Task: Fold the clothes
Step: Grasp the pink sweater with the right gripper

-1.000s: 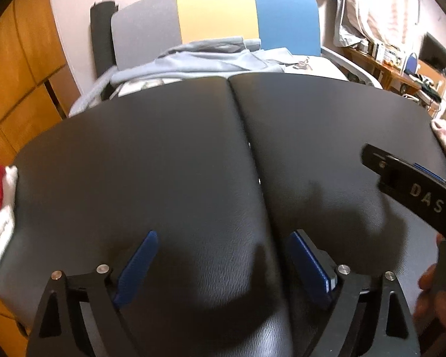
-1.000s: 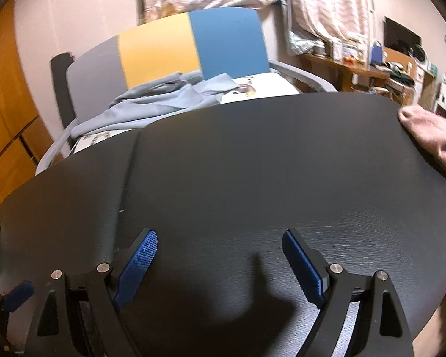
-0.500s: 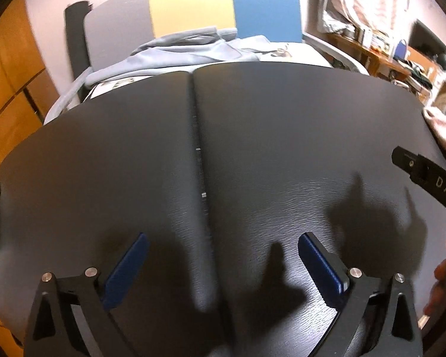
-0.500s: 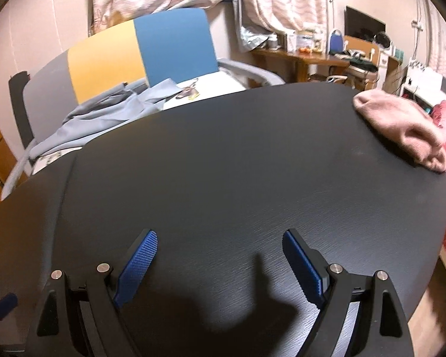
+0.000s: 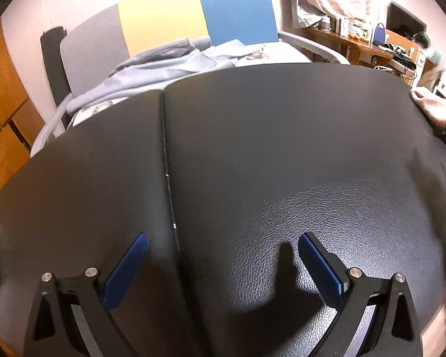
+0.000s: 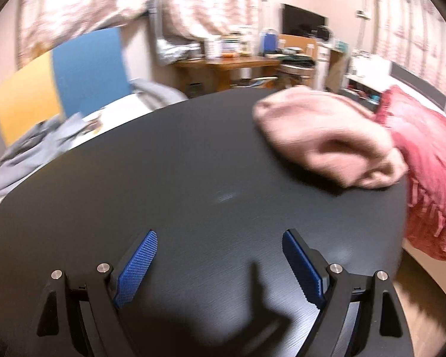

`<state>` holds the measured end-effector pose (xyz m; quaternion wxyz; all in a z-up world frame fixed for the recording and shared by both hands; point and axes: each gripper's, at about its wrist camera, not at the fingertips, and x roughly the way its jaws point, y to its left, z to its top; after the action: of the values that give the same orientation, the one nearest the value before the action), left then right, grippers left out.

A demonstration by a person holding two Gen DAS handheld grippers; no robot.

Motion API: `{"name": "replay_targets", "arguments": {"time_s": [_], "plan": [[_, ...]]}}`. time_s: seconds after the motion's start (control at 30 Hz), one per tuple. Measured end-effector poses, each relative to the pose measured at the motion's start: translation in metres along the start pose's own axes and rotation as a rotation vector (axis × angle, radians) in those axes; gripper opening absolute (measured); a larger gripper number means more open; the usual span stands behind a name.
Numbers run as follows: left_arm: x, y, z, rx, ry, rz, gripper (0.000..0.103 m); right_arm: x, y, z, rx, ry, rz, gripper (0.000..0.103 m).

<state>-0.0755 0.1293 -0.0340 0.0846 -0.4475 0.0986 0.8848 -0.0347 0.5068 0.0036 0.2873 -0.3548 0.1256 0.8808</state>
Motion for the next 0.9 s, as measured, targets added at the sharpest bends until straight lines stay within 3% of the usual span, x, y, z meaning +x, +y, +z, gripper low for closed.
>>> {"name": "replay_targets", "arguments": {"time_s": [0.17,0.47,0.67,0.9], "plan": [[0.009,-0.008,0.003,0.004,0.027,-0.018,0.102,0.024,-0.045,0.033,0.013,-0.004,-0.136,0.089],[0.005,-0.025,0.007,0.068,-0.023,-0.027,0.102,0.068,-0.085,0.093,-0.059,-0.045,-0.321,0.089],[0.01,-0.035,0.005,0.097,0.0,-0.044,0.102,0.089,-0.097,0.103,-0.053,-0.023,-0.312,0.089],[0.009,-0.036,0.003,0.064,0.012,-0.064,0.102,0.11,-0.105,0.096,-0.042,0.021,-0.302,0.089]]}}
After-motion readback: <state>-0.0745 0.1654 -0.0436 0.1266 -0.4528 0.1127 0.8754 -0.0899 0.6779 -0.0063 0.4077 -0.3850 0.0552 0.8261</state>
